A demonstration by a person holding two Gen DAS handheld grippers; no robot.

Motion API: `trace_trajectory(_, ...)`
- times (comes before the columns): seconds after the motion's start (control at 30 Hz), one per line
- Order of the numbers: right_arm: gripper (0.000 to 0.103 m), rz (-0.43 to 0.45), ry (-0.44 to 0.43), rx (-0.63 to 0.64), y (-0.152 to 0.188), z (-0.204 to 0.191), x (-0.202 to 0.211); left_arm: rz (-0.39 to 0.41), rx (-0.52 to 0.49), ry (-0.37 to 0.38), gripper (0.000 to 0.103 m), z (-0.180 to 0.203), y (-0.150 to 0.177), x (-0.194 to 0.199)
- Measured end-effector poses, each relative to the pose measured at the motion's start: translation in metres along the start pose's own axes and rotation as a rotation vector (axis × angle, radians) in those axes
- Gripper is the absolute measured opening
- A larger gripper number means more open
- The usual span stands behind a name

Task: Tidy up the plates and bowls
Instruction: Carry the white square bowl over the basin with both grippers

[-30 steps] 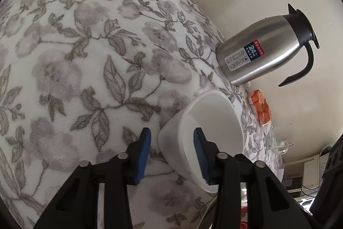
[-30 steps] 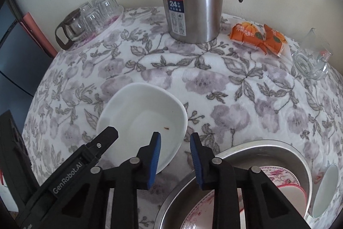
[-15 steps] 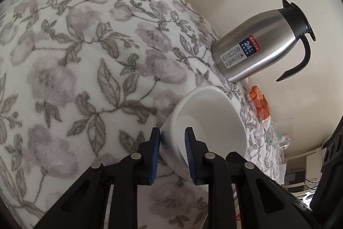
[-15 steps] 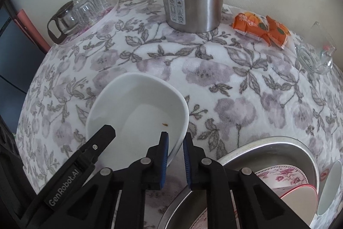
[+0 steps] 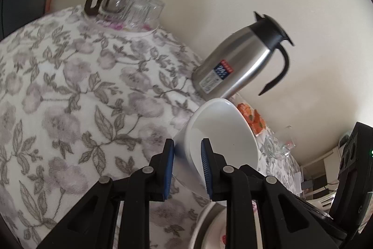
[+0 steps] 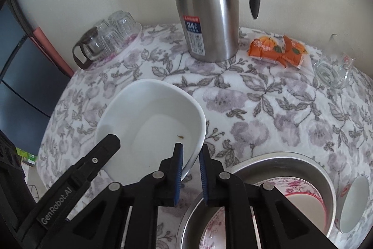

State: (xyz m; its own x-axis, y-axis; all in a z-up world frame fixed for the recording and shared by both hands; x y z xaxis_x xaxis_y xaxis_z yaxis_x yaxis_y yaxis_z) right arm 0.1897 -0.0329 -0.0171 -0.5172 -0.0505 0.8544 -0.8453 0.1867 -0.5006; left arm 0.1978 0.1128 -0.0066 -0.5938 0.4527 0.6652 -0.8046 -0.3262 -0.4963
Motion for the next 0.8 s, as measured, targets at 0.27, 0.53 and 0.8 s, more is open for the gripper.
trace_trajectory(0.27,0.015,0.061,0.012,-0.041,0.009,0.028,0.053,0.004,-0.094,0.065,0.024,0.045,0.014,0.026)
trace_trajectory(0.53,0.015,0.117,0.050,-0.069,0.026,0.065,0.100,0.002,-0.227,0.096,0.024,0.098,0.045,0.045)
trace_trajectory(0.8,0.015,0.188,0.099,-0.104,0.047,0.106,0.147,-0.011,-0.352,0.125,0.024,0.148,0.079,0.057)
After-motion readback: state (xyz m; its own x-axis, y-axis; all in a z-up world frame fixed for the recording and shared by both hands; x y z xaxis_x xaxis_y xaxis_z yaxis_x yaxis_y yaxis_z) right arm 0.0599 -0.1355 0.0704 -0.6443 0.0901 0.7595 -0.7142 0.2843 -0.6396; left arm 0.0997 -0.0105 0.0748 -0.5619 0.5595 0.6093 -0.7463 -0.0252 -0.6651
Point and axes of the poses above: each gripper's, at about its wrist camera, not at the fingertips, and x roughly against the way its jaws point, z to its right, y to its underside, the point moved 2 cm from there along -x, roughly the way its jaws point
